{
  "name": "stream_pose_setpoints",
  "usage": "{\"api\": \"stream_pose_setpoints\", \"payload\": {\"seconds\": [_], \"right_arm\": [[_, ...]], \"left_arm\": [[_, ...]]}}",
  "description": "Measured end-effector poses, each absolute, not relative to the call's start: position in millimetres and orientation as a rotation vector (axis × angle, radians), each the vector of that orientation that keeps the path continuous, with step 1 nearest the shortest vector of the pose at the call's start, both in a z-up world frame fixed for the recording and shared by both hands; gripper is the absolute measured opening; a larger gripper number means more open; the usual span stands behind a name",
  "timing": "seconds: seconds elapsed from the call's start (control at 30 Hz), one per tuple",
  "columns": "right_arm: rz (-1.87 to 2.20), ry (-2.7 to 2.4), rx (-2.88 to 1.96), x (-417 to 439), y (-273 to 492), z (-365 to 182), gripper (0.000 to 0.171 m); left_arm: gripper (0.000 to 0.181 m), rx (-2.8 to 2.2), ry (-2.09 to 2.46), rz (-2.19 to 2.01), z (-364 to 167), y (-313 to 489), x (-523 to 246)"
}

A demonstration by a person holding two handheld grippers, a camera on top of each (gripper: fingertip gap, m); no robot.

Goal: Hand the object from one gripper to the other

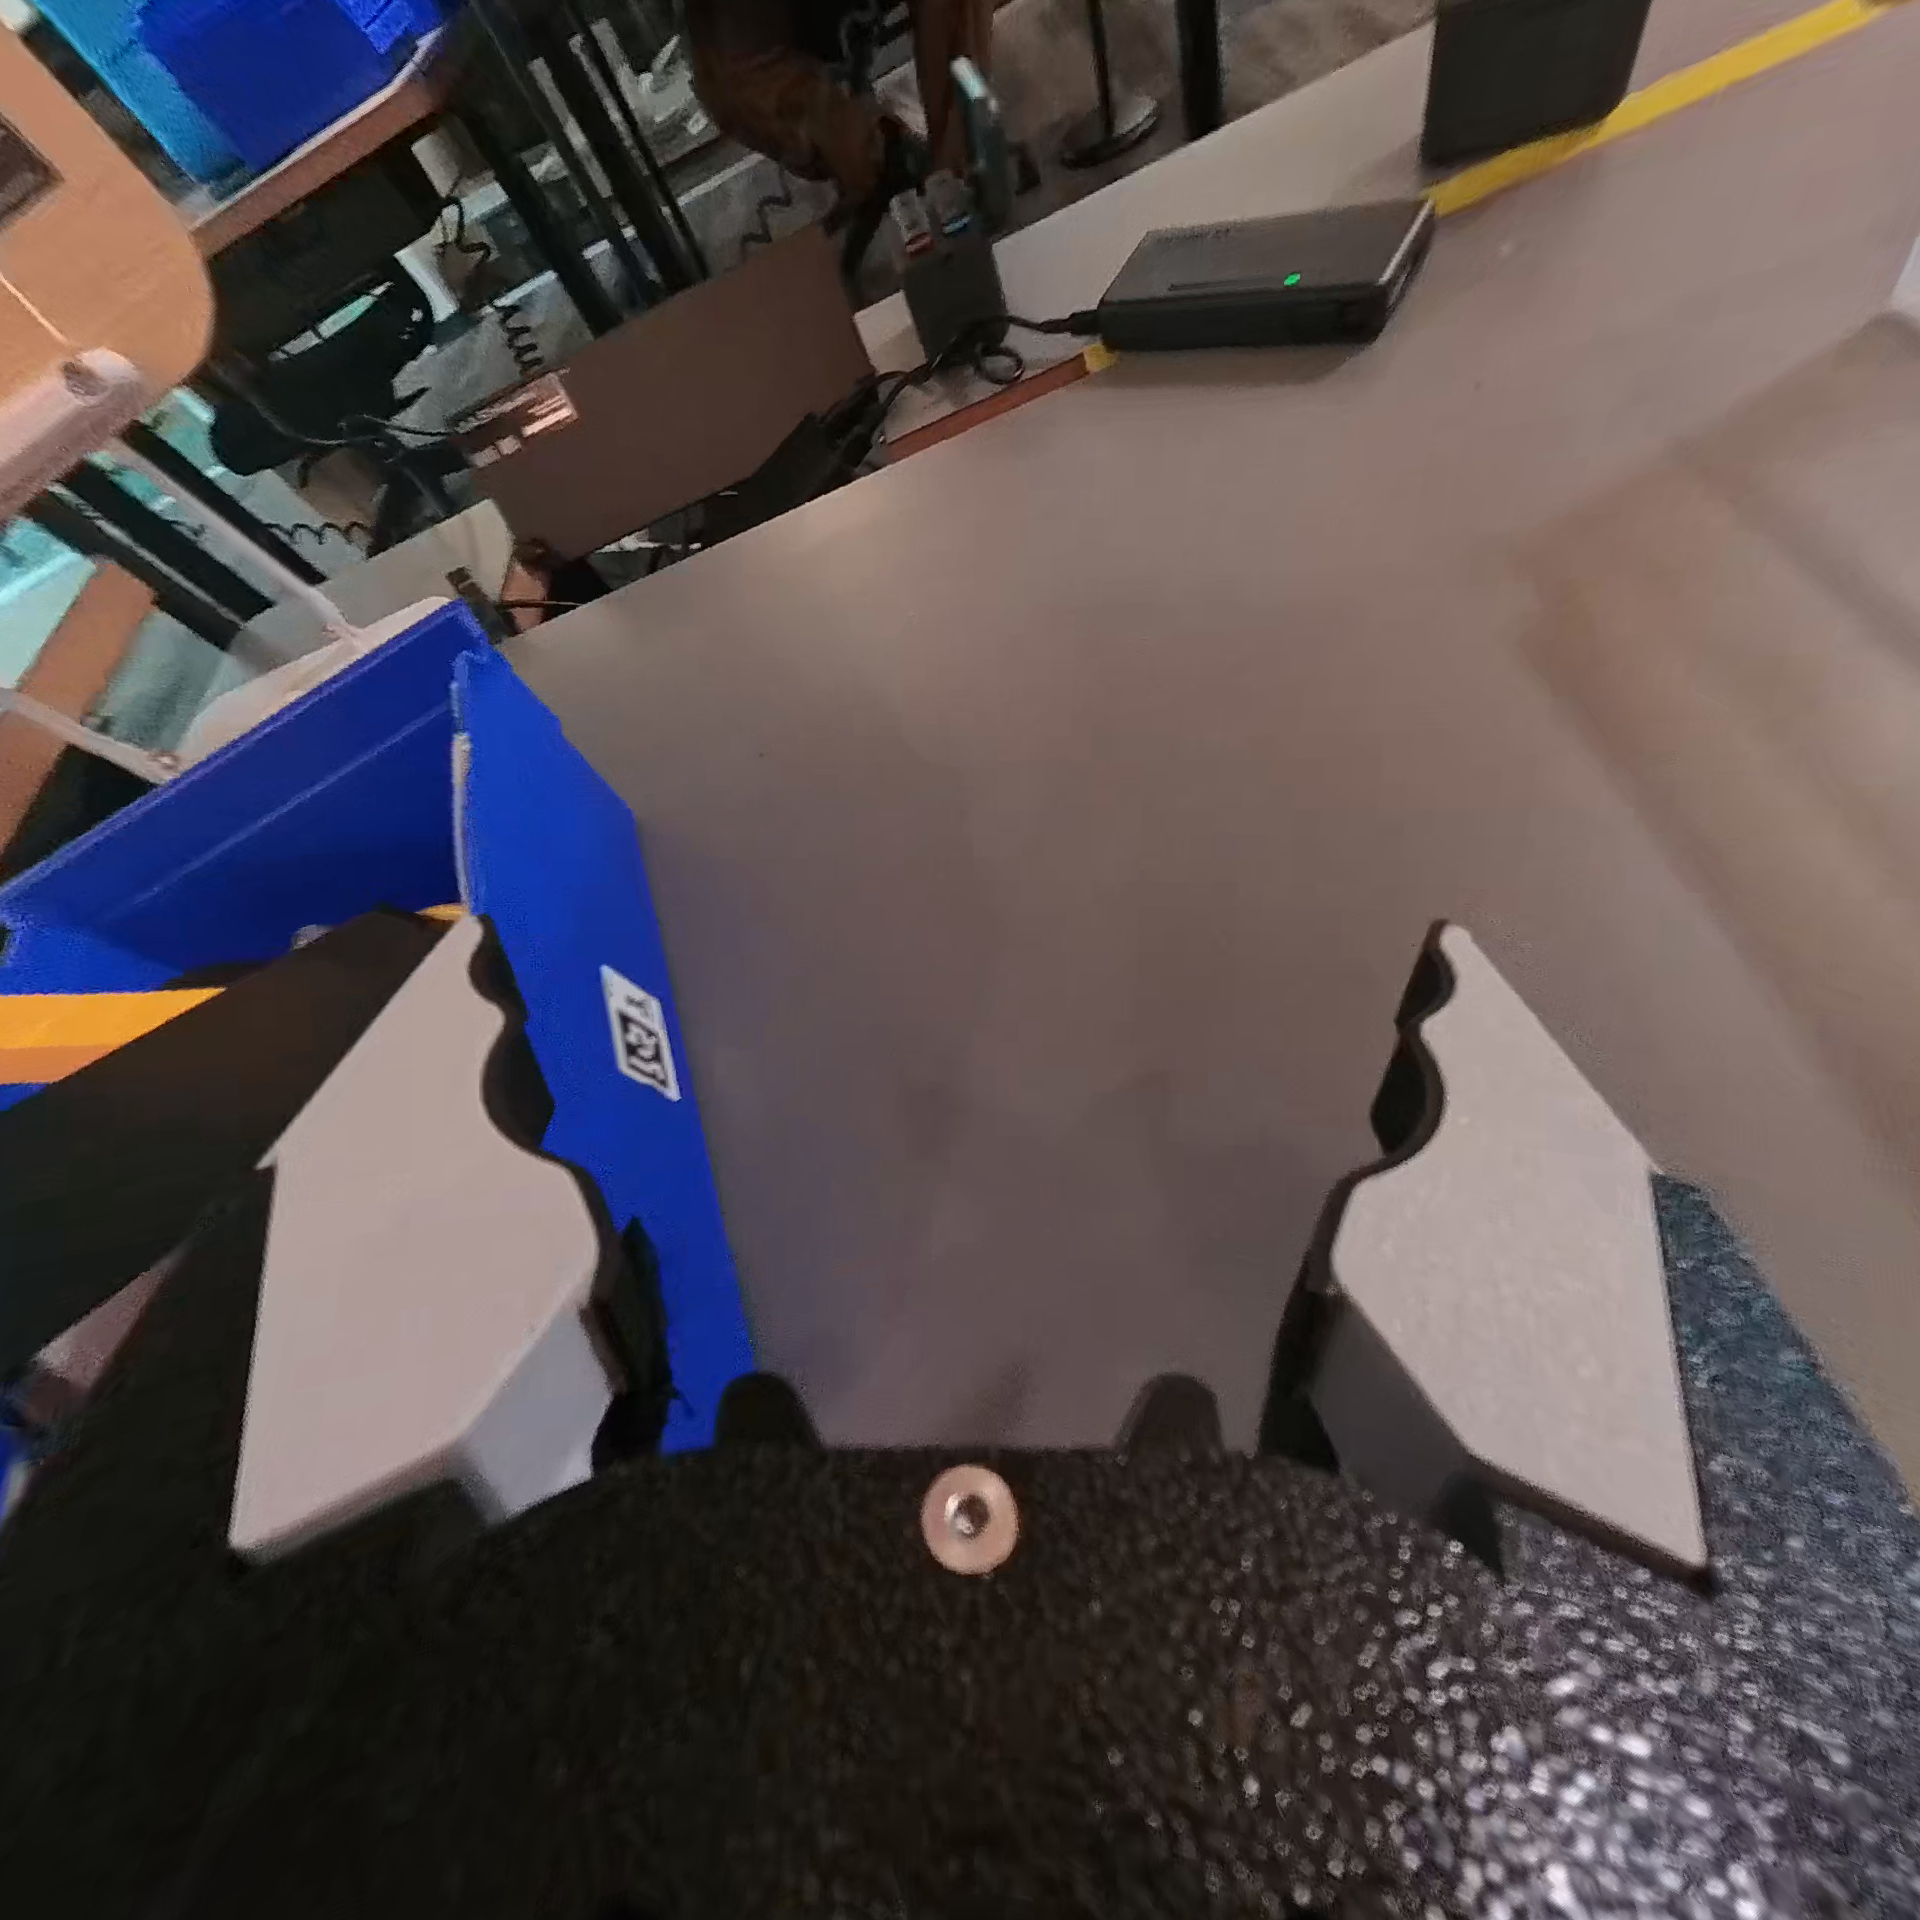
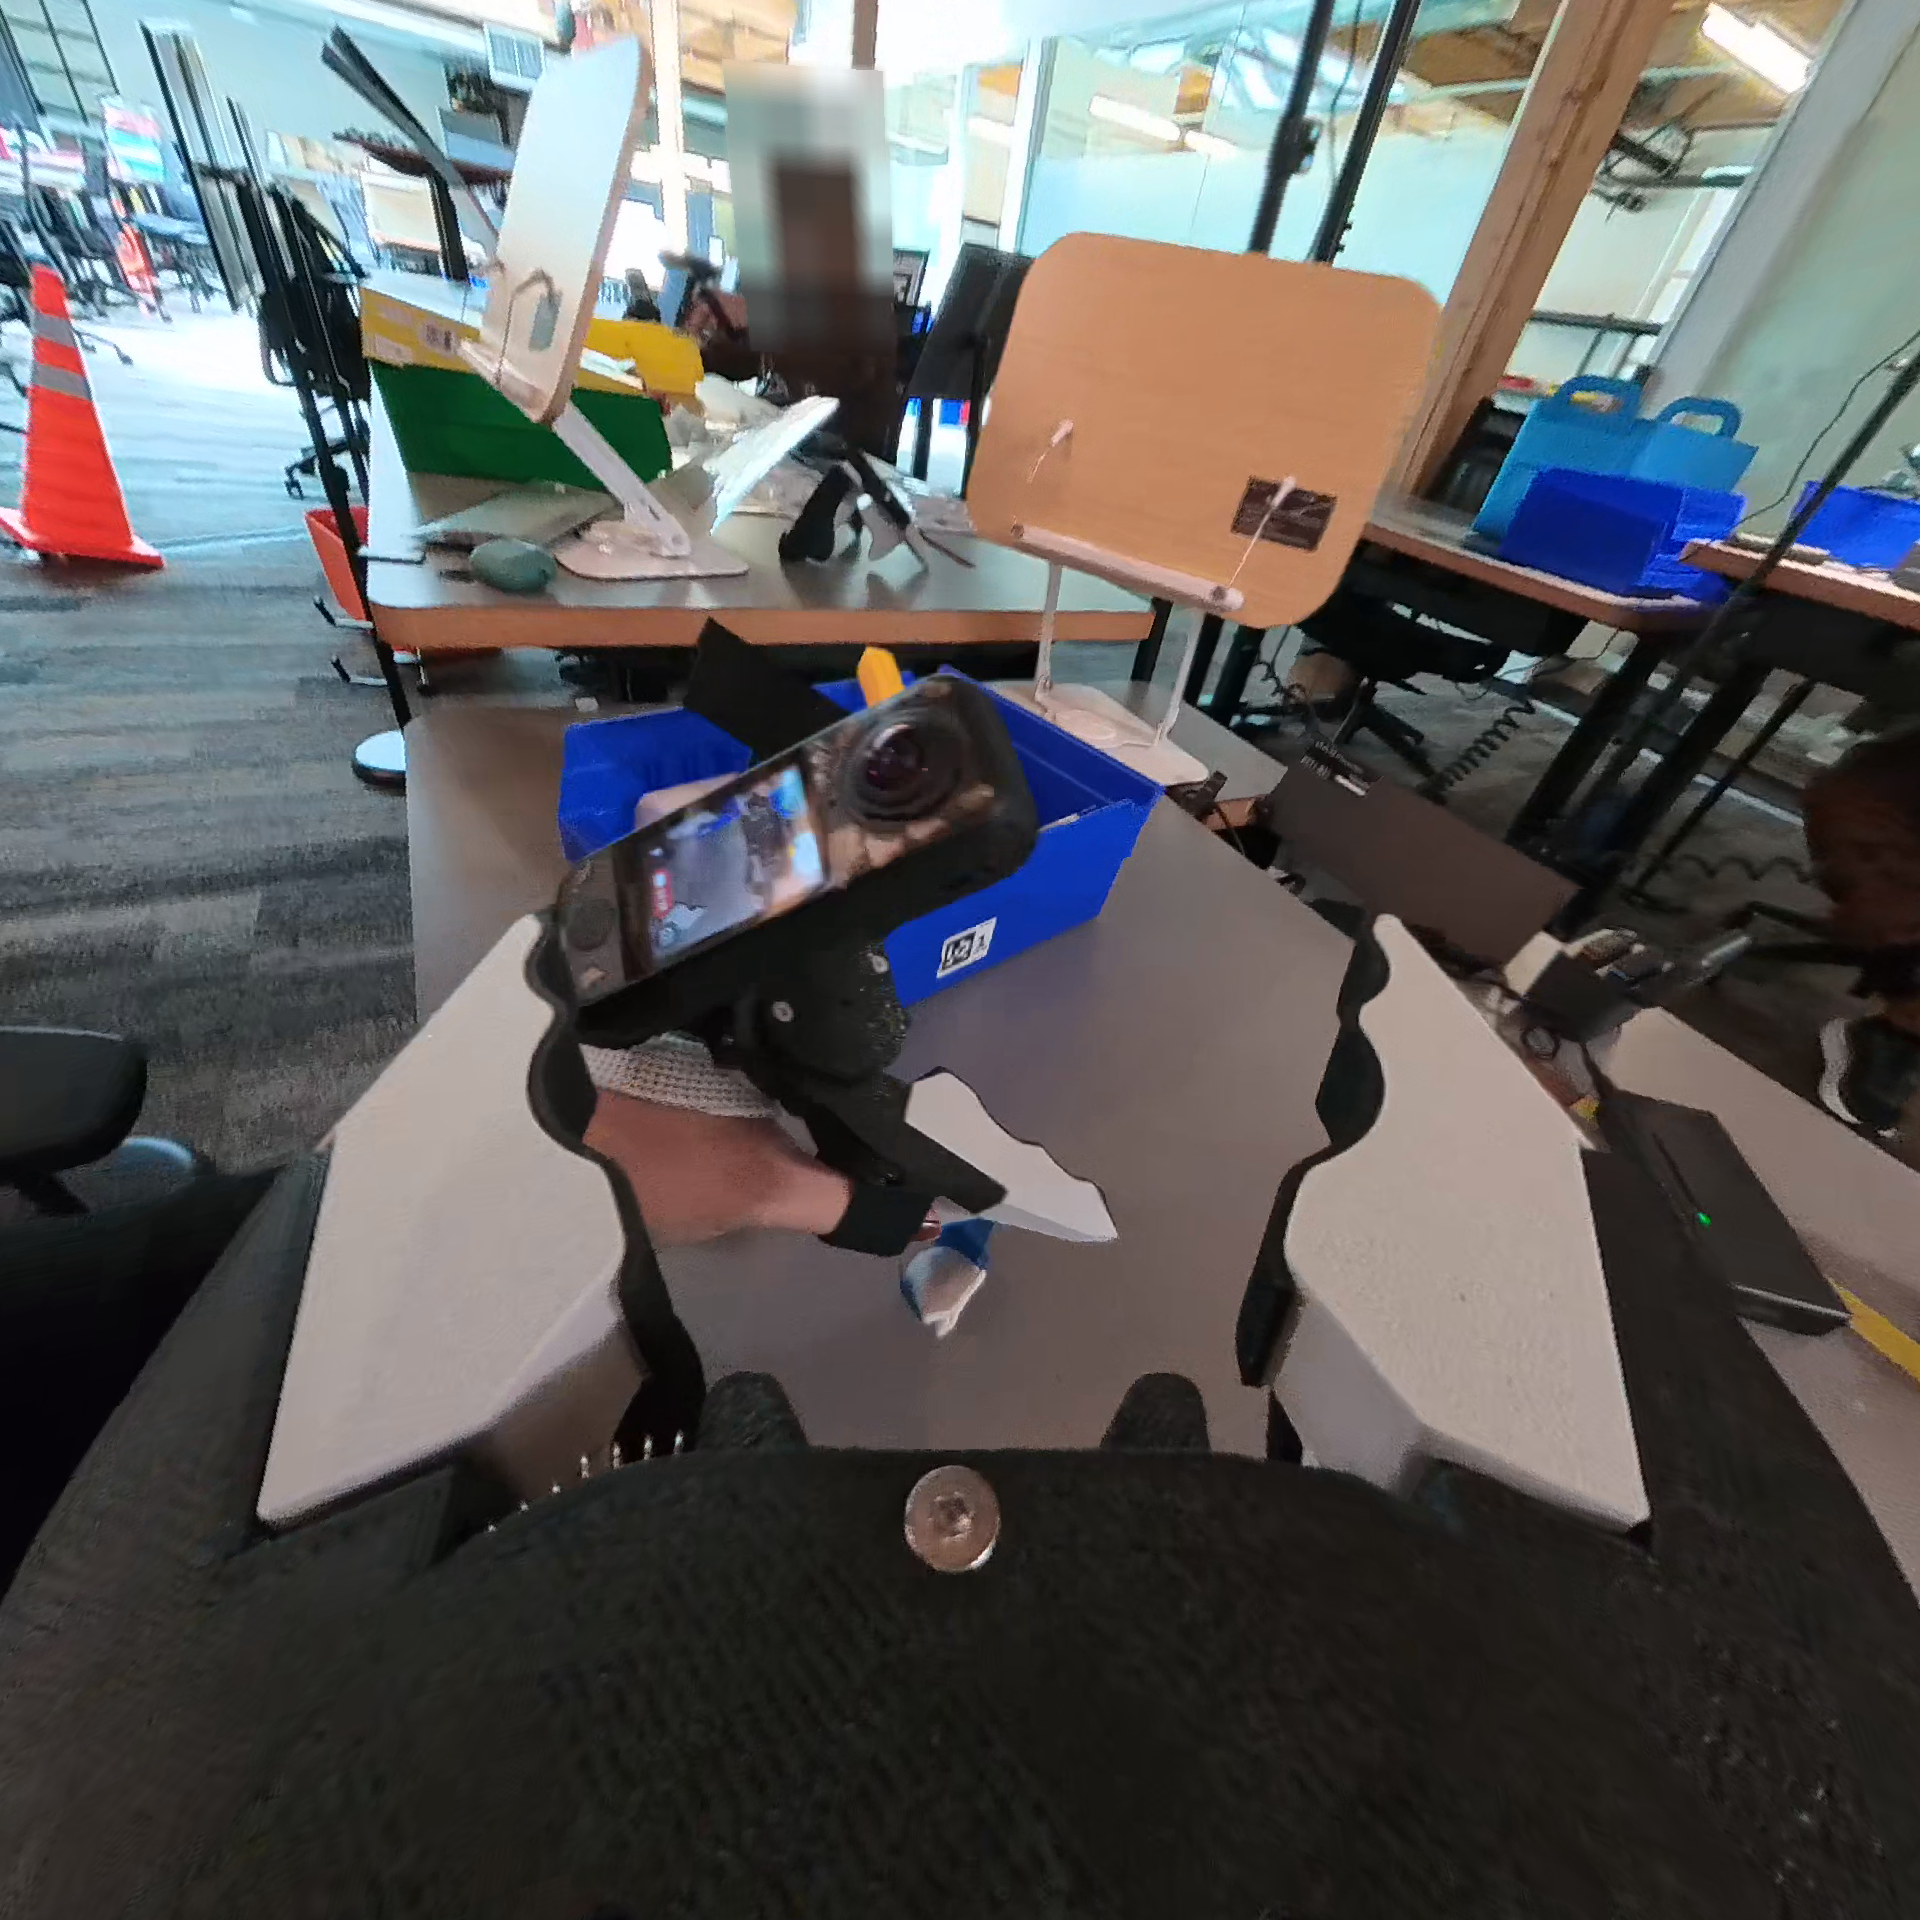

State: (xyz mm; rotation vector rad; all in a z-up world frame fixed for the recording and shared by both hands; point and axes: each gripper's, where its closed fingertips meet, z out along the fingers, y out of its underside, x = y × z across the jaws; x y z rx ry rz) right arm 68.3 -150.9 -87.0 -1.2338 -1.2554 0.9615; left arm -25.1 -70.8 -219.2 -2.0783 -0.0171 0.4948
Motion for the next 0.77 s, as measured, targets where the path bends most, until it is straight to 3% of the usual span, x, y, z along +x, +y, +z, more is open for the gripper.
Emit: {"api": "stream_pose_setpoints", "payload": {"seconds": [0.63, 0.77], "right_arm": [[1.001, -1.332, -1.44, 50, -148, -129, 0.137], [1.089, -1.342, -1.396, 61, -154, -116, 0.127]], "left_arm": [[0.16, -2.123, 0.025, 0.826, -220, -79, -50], [0.16, -2.069, 0.076, 0.785, -209, -84, -42]]}}
